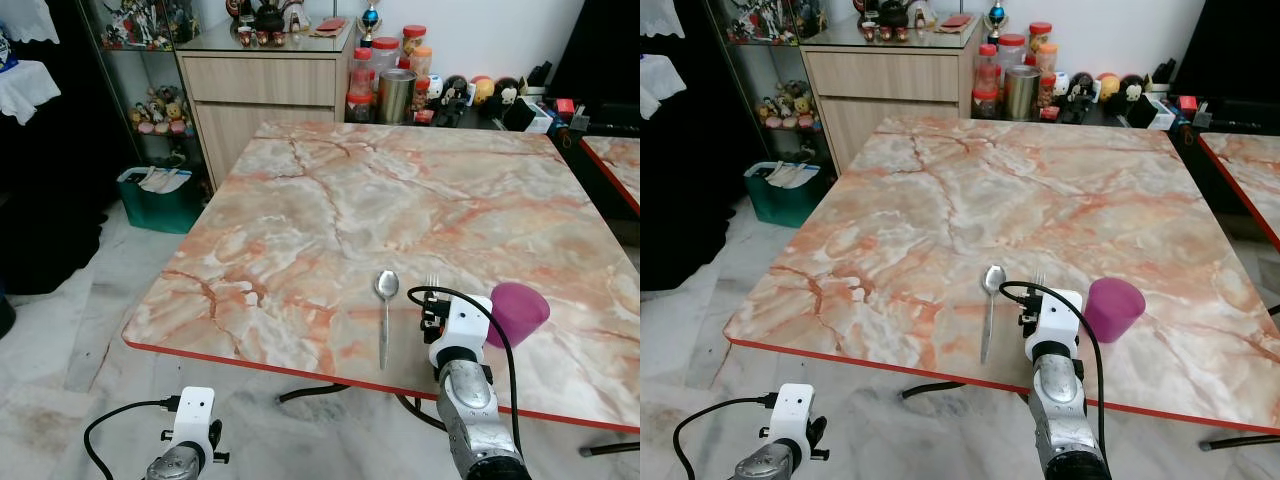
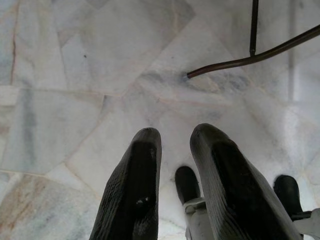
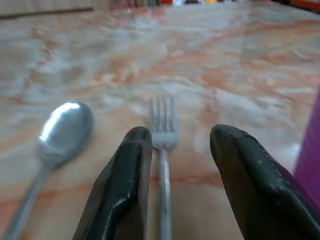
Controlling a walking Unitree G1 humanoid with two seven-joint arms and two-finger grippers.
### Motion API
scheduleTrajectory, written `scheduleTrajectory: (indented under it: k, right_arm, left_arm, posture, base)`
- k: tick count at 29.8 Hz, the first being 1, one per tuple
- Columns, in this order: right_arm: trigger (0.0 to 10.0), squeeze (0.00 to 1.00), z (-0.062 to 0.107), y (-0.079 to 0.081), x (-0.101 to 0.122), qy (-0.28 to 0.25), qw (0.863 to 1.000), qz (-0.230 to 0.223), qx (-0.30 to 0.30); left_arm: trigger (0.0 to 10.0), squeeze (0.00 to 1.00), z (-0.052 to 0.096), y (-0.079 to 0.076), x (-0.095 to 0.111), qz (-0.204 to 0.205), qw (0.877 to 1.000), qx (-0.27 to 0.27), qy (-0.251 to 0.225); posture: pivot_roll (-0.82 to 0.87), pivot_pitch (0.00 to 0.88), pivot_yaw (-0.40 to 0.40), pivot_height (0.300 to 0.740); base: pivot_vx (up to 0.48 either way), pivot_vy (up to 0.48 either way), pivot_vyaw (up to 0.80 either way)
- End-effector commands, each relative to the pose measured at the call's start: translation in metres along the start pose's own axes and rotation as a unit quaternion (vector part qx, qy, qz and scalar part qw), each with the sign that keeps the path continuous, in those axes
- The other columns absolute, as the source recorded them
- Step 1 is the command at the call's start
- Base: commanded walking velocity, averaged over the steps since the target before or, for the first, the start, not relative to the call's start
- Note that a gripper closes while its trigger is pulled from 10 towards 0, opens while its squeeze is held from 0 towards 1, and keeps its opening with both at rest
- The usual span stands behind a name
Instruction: Setting the table
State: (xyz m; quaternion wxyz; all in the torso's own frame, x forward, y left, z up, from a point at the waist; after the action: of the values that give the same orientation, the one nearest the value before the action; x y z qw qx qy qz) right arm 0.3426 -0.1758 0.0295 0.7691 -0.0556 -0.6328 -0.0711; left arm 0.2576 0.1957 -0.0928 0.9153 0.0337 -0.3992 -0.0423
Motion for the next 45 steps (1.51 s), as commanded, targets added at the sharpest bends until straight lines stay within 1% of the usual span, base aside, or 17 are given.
scheduleTrajectory:
  k: [1, 4, 8, 12, 16, 21, 28, 39, 45]
  right_arm:
    - [10.0, 0.0, -0.001, 0.002, 0.002, 0.005, 1.0, 0.005, -0.005]
    - [10.0, 0.0, -0.002, 0.005, 0.003, 0.008, 1.0, -0.002, -0.001]
    - [10.0, 0.0, -0.003, 0.008, 0.0, 0.019, 1.0, -0.002, 0.003]
    - [10.0, 0.0, -0.004, 0.012, 0.003, 0.021, 1.0, -0.001, 0.011]
    - [10.0, 0.0, -0.006, 0.012, 0.003, 0.029, 1.0, 0.008, 0.009]
    - [10.0, 0.0, -0.008, 0.012, 0.005, 0.035, 0.999, -0.004, 0.005]
    - [10.0, 0.0, -0.01, 0.016, 0.007, 0.043, 0.999, -0.009, 0.008]
    - [10.0, 0.0, -0.01, 0.014, 0.0, 0.067, 0.998, -0.005, -0.002]
    - [10.0, 0.0, -0.009, 0.011, -0.006, 0.086, 0.996, 0.006, -0.014]
  left_arm:
    - [10.0, 0.0, 0.001, 0.002, -0.004, -0.009, 1.0, -0.002, 0.011]
    - [10.0, 0.0, 0.001, 0.002, -0.004, -0.01, 1.0, -0.002, 0.011]
    - [10.0, 0.0, 0.0, 0.002, -0.004, -0.009, 1.0, -0.001, 0.011]
    - [10.0, 0.0, 0.0, 0.002, -0.004, -0.007, 1.0, 0.001, 0.011]
    - [10.0, 0.0, 0.0, 0.002, -0.004, -0.005, 1.0, 0.001, 0.011]
    - [10.0, 0.0, 0.0, -0.001, -0.003, -0.003, 1.0, -0.002, 0.01]
    - [10.0, 0.0, -0.001, -0.003, -0.002, -0.002, 1.0, -0.005, 0.012]
    - [10.0, 0.0, 0.001, -0.005, -0.009, -0.002, 1.0, -0.013, 0.024]
    - [10.0, 0.0, 0.001, -0.007, -0.011, -0.002, 0.999, -0.018, 0.028]
  posture:
    - [0.02, 0.0, 0.015, 0.74]
    - [0.02, 0.0, 0.015, 0.74]
    - [0.02, 0.0, 0.015, 0.74]
    - [0.02, 0.0, 0.01, 0.74]
    - [0.02, 0.0, 0.009, 0.74]
    - [0.02, 0.0, 0.004, 0.74]
    - [0.02, 0.0, -0.001, 0.74]
    - [0.02, 0.0, -0.007, 0.74]
    - [0.03, 0.0, -0.008, 0.74]
  base:
    - [0.0, 0.0, 0.0]
    - [0.0, 0.0, 0.0]
    - [0.0, 0.0, 0.0]
    - [0.0, 0.0, 0.0]
    - [0.0, 0.0, 0.0]
    - [0.0, 0.0, 0.0]
    - [0.0, 0.0, 0.0]
    - [0.0, 0.0, 0.0]
    - [0.0, 0.0, 0.0]
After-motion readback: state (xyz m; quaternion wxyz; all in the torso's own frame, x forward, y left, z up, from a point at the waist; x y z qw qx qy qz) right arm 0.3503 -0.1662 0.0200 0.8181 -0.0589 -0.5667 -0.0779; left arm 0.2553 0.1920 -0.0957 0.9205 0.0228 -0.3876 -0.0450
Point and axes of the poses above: a point about 5 cm out from each wrist's last joint towards the gripper, its own z axis pointing back from the gripper into the wrist, its own x axis along the axis of the wrist's last joint, y = z × x, the point moved 5 cm from there along -z, pointing out of the wrist towards the gripper, and after that the axes turned 2 degrees about -z, right-handed, at the moved point
